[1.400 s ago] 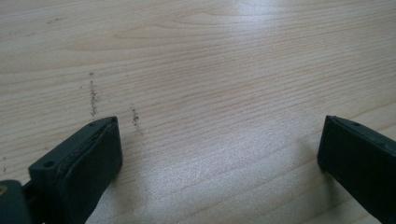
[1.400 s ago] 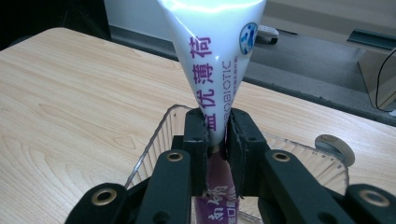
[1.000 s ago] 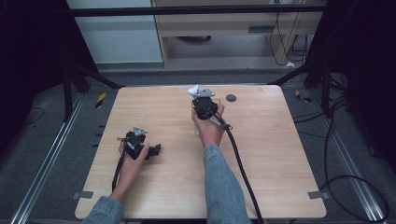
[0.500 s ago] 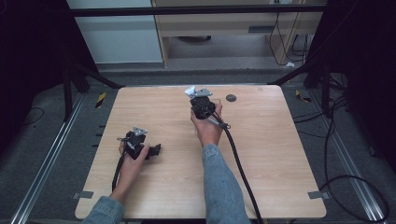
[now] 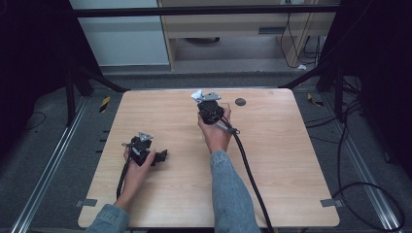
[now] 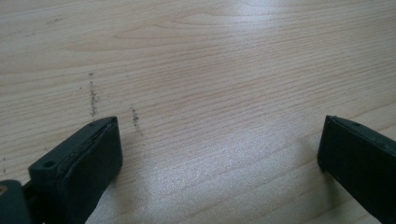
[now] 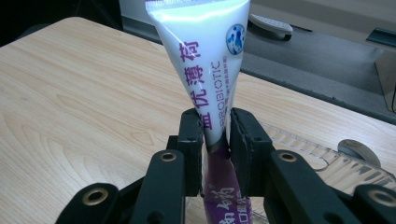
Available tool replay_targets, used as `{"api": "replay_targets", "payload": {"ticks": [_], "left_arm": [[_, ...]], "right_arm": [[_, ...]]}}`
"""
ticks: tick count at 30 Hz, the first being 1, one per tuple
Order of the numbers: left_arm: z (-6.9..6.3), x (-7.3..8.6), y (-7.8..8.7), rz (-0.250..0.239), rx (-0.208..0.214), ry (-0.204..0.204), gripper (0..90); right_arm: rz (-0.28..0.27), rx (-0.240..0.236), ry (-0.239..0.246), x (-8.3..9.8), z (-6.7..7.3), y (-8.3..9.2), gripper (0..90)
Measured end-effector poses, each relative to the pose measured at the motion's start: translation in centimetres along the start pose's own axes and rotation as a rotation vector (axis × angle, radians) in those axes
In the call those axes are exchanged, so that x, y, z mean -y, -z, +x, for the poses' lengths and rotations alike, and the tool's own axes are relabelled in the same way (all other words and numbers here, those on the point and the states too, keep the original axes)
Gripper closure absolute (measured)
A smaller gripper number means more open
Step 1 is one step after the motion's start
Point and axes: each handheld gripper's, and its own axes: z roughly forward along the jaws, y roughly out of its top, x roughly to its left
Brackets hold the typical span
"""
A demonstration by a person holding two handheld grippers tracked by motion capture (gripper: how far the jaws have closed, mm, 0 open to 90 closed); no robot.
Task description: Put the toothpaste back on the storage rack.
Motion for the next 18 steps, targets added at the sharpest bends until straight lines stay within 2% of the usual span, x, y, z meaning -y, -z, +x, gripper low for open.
{"api": "replay_targets", "payload": {"ticks": [18], "left_arm": [[0.0, 0.0, 0.0, 0.0, 0.0, 0.0, 0.0]], "right_arm": [[-0.035, -0.019, -0.001, -0.2, 0.0, 1.4, 72.1]]}}
